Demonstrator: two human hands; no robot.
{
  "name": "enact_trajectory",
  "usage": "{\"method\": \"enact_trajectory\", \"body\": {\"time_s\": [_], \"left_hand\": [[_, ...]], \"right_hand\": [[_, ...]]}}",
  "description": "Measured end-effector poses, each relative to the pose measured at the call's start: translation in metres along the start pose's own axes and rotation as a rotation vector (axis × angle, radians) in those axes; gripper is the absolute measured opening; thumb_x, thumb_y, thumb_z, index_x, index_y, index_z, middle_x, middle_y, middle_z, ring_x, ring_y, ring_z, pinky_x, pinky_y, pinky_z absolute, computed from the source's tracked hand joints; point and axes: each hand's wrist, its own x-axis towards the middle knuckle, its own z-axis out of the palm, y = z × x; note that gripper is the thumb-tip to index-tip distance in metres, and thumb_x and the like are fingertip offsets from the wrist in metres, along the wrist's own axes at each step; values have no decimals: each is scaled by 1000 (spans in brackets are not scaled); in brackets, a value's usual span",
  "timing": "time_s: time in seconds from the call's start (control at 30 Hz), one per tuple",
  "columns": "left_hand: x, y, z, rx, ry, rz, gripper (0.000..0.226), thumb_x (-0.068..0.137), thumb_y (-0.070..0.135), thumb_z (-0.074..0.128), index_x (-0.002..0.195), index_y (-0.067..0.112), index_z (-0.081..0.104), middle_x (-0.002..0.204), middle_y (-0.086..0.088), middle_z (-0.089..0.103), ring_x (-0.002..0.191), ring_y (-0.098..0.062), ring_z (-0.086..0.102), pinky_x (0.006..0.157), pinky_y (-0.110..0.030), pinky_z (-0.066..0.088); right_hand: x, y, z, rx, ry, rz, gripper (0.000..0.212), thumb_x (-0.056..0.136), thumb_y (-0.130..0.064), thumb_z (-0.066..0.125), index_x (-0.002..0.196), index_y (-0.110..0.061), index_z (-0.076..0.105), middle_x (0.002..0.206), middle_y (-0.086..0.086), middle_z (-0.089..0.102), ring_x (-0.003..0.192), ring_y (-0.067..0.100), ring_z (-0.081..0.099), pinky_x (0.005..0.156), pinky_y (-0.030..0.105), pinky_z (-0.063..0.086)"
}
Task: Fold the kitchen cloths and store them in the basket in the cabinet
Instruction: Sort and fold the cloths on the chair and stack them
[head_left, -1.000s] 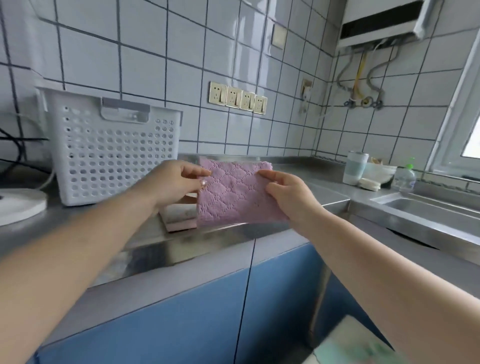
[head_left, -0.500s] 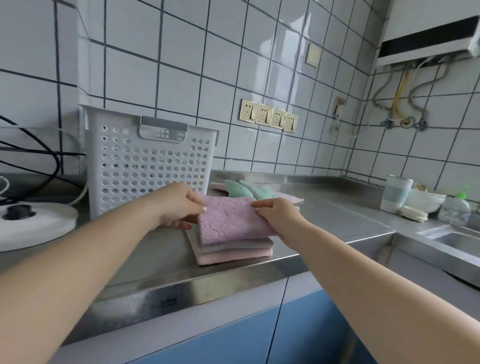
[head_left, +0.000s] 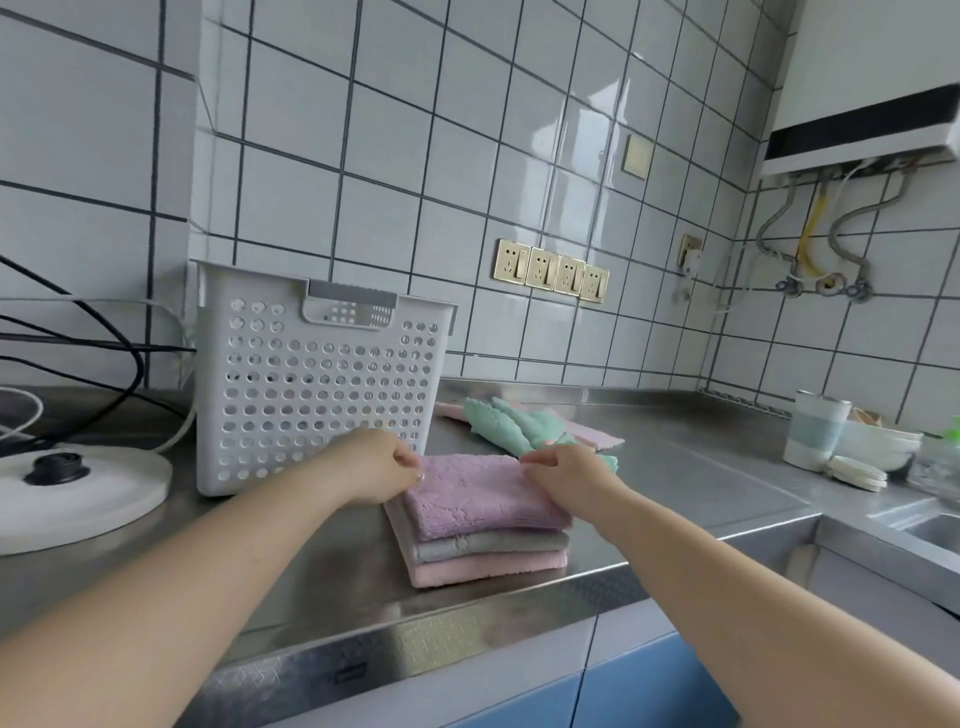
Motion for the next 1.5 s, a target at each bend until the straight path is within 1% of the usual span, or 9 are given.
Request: {"method": "enact_trajectory", "body": {"time_s": [0.1,0.2,0.33,0.5,0.7,0.9,1.1,1.3,1.5], "left_hand": [[9,10,-2,-42,155,70,22,95,19,41,74,22,45,68,1,40,65,-17,35,54,-28,24],[13,28,9,-43,130,102,27,99,16,34,75,16,46,61,-1,37,55,-17,33,52,-29,23],[13,30,36,195,-94,83,34,101,26,30,111,8,55,107,-14,59,97,-25,56,82,-32,45],[15,10,49,284,-67,11,57,96,50,26,140,17,39,146,-15,39,130,-30,41,108,-39,34],[6,23,31,39,67,60,50,92,41,50,136,17,45,141,-2,48,127,-20,46,104,-31,37],[-12,73,27,-276,221,271,16,89,25,61,103,19,68,103,7,67,100,-10,60,94,-27,45],[-36,131,81,-277,135,382,14,90,23,60,99,18,69,90,8,66,89,-10,60,76,-20,43],[-80,193,163,-256,-24,595,12,89,23,59,94,23,70,89,7,70,85,-12,62,82,-29,48],[-125,218,283,-266,-380,664,12,91,29,56,96,29,67,91,17,66,85,-1,60,77,-24,47]], "right_hand": [[7,-12,-10,7,46,-30,28,94,-28,48,107,-14,69,111,14,68,70,20,55,58,26,40],[11,-27,-5,-52,-45,-79,30,97,-33,43,118,-26,64,102,9,70,77,22,60,64,23,44],[9,-19,17,-199,-251,-147,38,101,-30,37,135,-23,50,138,1,52,126,20,46,100,23,31],[7,3,33,88,-255,-74,39,100,-31,39,137,-21,47,144,-5,45,132,12,39,96,14,21],[-5,15,23,296,136,-48,35,95,-28,49,127,-17,57,126,-3,61,116,11,54,96,21,37],[-39,38,-22,362,298,-83,27,94,-24,51,117,-22,64,109,-12,65,97,1,56,79,13,37],[-109,88,-65,352,328,-12,20,93,-26,54,108,-27,68,93,-17,65,90,5,62,68,6,42],[-205,171,-104,237,427,161,18,93,-27,54,101,-28,70,88,-16,67,64,-8,55,52,6,38],[-305,258,-89,162,419,466,19,92,-27,54,104,-26,69,99,-13,68,90,3,62,75,14,46]]}}
